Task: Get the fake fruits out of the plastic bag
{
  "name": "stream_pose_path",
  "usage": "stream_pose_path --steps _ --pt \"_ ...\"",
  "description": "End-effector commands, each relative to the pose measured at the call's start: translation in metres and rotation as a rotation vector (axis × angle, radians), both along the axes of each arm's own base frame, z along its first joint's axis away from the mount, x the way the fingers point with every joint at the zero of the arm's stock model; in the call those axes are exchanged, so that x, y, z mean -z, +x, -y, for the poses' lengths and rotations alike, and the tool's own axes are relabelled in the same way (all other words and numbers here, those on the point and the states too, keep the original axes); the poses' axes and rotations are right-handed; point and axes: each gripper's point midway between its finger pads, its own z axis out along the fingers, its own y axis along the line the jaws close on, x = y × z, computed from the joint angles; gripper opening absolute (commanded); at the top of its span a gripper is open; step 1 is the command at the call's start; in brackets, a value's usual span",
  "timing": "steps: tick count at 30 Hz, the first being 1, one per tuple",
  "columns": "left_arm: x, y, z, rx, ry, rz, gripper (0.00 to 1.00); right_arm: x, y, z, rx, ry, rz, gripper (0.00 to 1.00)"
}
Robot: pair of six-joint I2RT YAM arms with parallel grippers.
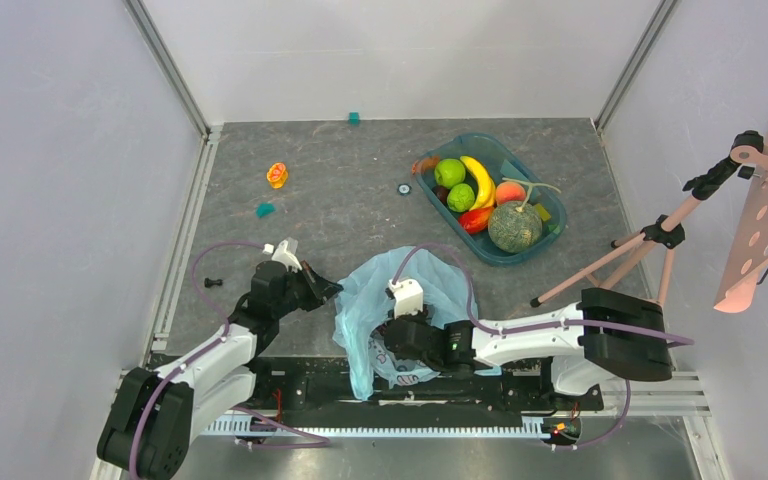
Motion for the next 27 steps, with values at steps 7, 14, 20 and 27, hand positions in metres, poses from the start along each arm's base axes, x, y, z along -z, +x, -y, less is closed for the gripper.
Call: stream_pose_path --steps 7,14,20,27 --pt "-0.005 0.0 0.003 0.002 -0.025 0.008 0.02 -0.025 0.005 0.009 0.008 0.076 0.044 0.0" --pt "-0.005 0.001 0.002 -0.005 -0.02 0.01 0.02 -0.065 -0.001 0.012 -0.066 0.196 0.091 0.0" --pt "-0.004 0.001 0.001 -0.011 -0.018 0.006 0.02 -0.099 -0.011 0.011 -0.173 0.259 0.123 0.0" --pt "-0.003 0.002 -0.001 -0.019 -0.014 0.002 0.02 -0.131 -0.02 0.018 -0.248 0.281 0.145 0.0"
